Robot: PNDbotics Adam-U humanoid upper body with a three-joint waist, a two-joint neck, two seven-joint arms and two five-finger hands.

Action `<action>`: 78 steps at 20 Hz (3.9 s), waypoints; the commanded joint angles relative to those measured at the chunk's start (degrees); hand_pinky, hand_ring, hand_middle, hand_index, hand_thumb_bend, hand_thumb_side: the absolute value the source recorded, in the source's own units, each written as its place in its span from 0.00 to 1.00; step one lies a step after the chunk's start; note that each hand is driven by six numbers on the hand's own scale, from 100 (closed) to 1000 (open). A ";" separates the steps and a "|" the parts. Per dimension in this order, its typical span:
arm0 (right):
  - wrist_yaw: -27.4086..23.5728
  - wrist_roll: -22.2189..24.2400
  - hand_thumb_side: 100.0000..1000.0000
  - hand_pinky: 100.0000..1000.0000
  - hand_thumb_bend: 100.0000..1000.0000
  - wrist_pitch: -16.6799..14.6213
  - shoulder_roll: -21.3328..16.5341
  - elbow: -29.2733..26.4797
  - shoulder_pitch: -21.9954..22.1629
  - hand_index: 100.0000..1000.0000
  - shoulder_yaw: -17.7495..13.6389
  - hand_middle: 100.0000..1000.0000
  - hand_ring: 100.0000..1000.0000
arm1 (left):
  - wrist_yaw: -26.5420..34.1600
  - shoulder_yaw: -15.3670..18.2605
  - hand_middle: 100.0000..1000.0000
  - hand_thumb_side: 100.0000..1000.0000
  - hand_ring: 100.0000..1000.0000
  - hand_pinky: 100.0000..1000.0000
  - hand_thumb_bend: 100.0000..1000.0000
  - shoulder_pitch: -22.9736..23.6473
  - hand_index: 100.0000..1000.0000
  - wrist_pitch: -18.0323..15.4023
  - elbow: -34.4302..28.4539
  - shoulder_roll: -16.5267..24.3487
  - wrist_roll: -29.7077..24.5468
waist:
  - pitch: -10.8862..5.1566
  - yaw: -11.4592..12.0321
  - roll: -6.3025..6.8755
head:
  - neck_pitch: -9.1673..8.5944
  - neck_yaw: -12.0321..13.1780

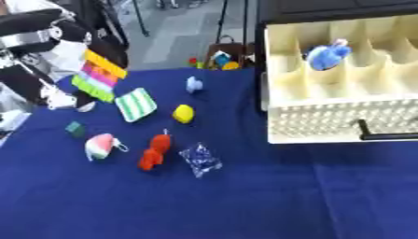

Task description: Pick up objects from table and place into drawer.

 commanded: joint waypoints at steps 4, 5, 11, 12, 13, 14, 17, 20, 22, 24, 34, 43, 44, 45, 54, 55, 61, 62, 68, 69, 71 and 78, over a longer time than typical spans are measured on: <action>-1.06 0.42 0.71 0.62 0.00 -0.60 -0.99 -0.73 -1.36 0.73 0.49 0.63 0.68 | 1.98 -0.60 0.30 0.19 0.47 0.38 0.00 -6.54 0.56 2.16 3.22 -1.46 2.60 | -1.51 -1.24 0.62 | 0.02 1.58; -1.16 0.52 0.71 0.62 0.00 -0.66 -0.99 -0.73 -1.47 0.73 0.62 0.63 0.68 | 2.29 -0.83 0.29 0.18 0.47 0.38 0.00 -7.68 0.56 2.53 4.06 -2.06 3.12 | -1.50 -1.50 0.78 | -0.06 1.90; -1.89 1.35 0.71 0.62 0.00 -1.16 -1.11 -0.73 -2.19 0.73 1.21 0.63 0.68 | 2.63 -1.78 0.29 0.19 0.47 0.38 0.00 -12.92 0.55 4.41 7.06 -4.96 6.50 | -1.06 -2.91 1.86 | -0.67 3.58; -1.99 1.47 0.71 0.62 0.00 -1.22 -1.14 -0.73 -2.30 0.73 1.27 0.63 0.68 | 2.61 -1.90 0.29 0.20 0.47 0.38 0.00 -13.46 0.55 4.61 7.34 -5.32 6.99 | -0.94 -3.11 2.01 | -0.78 3.72; -2.08 1.59 0.71 0.62 0.00 -1.30 -1.17 -0.73 -2.45 0.73 1.34 0.63 0.68 | 2.61 -1.97 0.28 0.20 0.47 0.38 0.00 -14.03 0.55 4.88 7.68 -5.73 7.59 | -0.81 -3.36 2.20 | -0.90 3.93; -2.17 1.70 0.71 0.62 0.00 -1.38 -1.22 -0.73 -2.62 0.73 1.41 0.63 0.68 | 2.60 -2.05 0.28 0.20 0.47 0.38 0.00 -14.57 0.55 5.17 8.05 -6.13 8.26 | -0.69 -3.62 2.41 | -1.05 4.19; -2.45 2.09 0.71 0.63 0.00 -1.58 -1.37 -0.73 -3.25 0.73 1.71 0.63 0.68 | 2.66 -2.24 0.27 0.20 0.47 0.37 0.00 -15.98 0.55 5.66 8.97 -7.26 9.86 | -0.33 -4.63 3.33 | -1.71 5.30; -2.79 2.54 0.71 0.63 0.00 -1.87 -1.58 -0.73 -4.08 0.73 2.11 0.63 0.68 | 2.75 -2.13 0.27 0.22 0.46 0.37 0.00 -17.13 0.55 5.87 9.73 -8.29 11.36 | 0.01 -5.93 4.59 | -2.46 6.59; -3.02 2.84 0.71 0.63 0.00 -1.99 -1.62 -0.73 -4.39 0.73 2.27 0.63 0.68 | 3.06 -2.25 0.27 0.22 0.46 0.37 0.00 -17.93 0.55 5.95 9.86 -8.80 12.39 | 0.32 -6.64 5.18 | -3.05 6.95; -3.20 3.06 0.71 0.63 0.00 -2.01 -1.48 -0.73 -4.49 0.73 2.28 0.63 0.68 | 3.42 -2.53 0.27 0.24 0.46 0.37 0.00 -18.94 0.55 6.19 9.85 -9.30 13.27 | 0.59 -6.94 5.38 | -3.38 7.07; -3.67 3.32 0.71 0.63 0.00 -1.70 -0.35 -0.73 -5.11 0.73 1.95 0.63 0.68 | 6.07 -4.96 0.26 0.29 0.46 0.36 0.00 -21.74 0.56 7.56 10.07 -11.34 15.27 | 2.02 -7.88 5.44 | -4.46 8.67; -4.25 3.32 0.72 0.63 0.00 -1.29 0.96 -0.73 -5.71 0.72 1.85 0.63 0.68 | 5.02 -7.50 0.29 0.32 0.49 0.38 0.00 -23.85 0.57 8.00 10.87 -14.48 14.92 | 3.39 -8.80 5.44 | -5.80 10.53; -4.29 3.30 0.72 0.63 0.00 -1.29 1.06 -0.73 -5.79 0.72 1.83 0.63 0.68 | 4.68 -7.80 0.29 0.32 0.49 0.38 0.00 -24.12 0.57 8.00 11.17 -14.91 14.87 | 3.51 -8.95 5.44 | -5.90 10.70; -4.32 3.28 0.73 0.63 0.00 -1.29 1.15 -0.73 -5.86 0.72 1.80 0.63 0.68 | 4.26 -8.05 0.29 0.32 0.49 0.39 0.00 -24.28 0.57 7.97 11.48 -15.28 14.81 | 3.62 -9.10 5.44 | -6.00 10.86; -4.50 3.22 0.73 0.63 0.00 -0.88 2.27 -0.73 -6.12 0.72 1.71 0.63 0.68 | 1.03 -9.42 0.31 0.33 0.50 0.39 0.00 -26.10 0.57 7.07 14.67 -18.30 14.69 | 4.27 -9.61 5.44 | -6.79 10.99; -4.53 3.26 0.73 0.63 0.00 -0.83 2.38 -0.73 -6.10 0.72 1.73 0.63 0.68 | 1.09 -9.55 0.31 0.34 0.51 0.40 0.00 -26.49 0.58 7.03 14.91 -18.58 14.79 | 4.28 -9.60 5.44 | -6.87 10.99; -4.68 3.26 0.73 0.63 0.00 -0.47 2.84 -0.73 -5.86 0.72 1.69 0.63 0.68 | 1.96 -10.98 0.37 0.39 0.56 0.45 0.00 -27.87 0.68 5.78 14.00 -19.56 13.42 | 4.31 -9.53 5.44 | -6.80 11.00; -4.71 3.20 0.73 0.63 0.00 -0.40 2.90 -0.73 -5.89 0.72 1.69 0.63 0.68 | 2.21 -11.19 0.38 0.39 0.57 0.45 0.00 -27.97 0.69 5.35 13.58 -19.58 12.80 | 4.29 -9.50 5.44 | -6.78 11.01; -4.79 2.83 0.73 0.63 0.00 -0.07 3.26 -0.73 -5.99 0.72 1.58 0.63 0.68 | 2.79 -11.75 0.62 0.59 0.76 0.60 0.00 -28.09 0.99 2.28 12.36 -19.81 8.63 | 4.12 -9.79 5.44 | -7.07 11.28; -4.76 2.76 0.73 0.63 0.00 0.01 3.31 -0.73 -6.01 0.72 1.55 0.63 0.68 | 2.77 -11.80 0.66 0.62 0.79 0.62 0.00 -28.13 1.00 1.65 12.19 -19.82 7.88 | 4.09 -9.82 5.44 | -7.08 11.34; -4.78 2.61 0.73 0.63 0.00 0.08 3.39 -0.73 -6.02 0.72 1.53 0.63 0.68 | 2.23 -11.63 0.72 0.61 0.82 0.64 0.00 -28.04 1.00 0.87 12.18 -19.78 6.82 | 4.05 -9.86 5.44 | -7.03 11.40; -4.83 2.30 0.74 0.63 0.00 0.23 3.69 -0.73 -6.15 0.72 1.45 0.63 0.68 | -1.05 -10.83 0.80 0.61 0.87 0.70 0.00 -27.48 1.00 0.91 13.40 -19.86 8.05 | 4.15 -10.07 5.44 | -7.33 11.50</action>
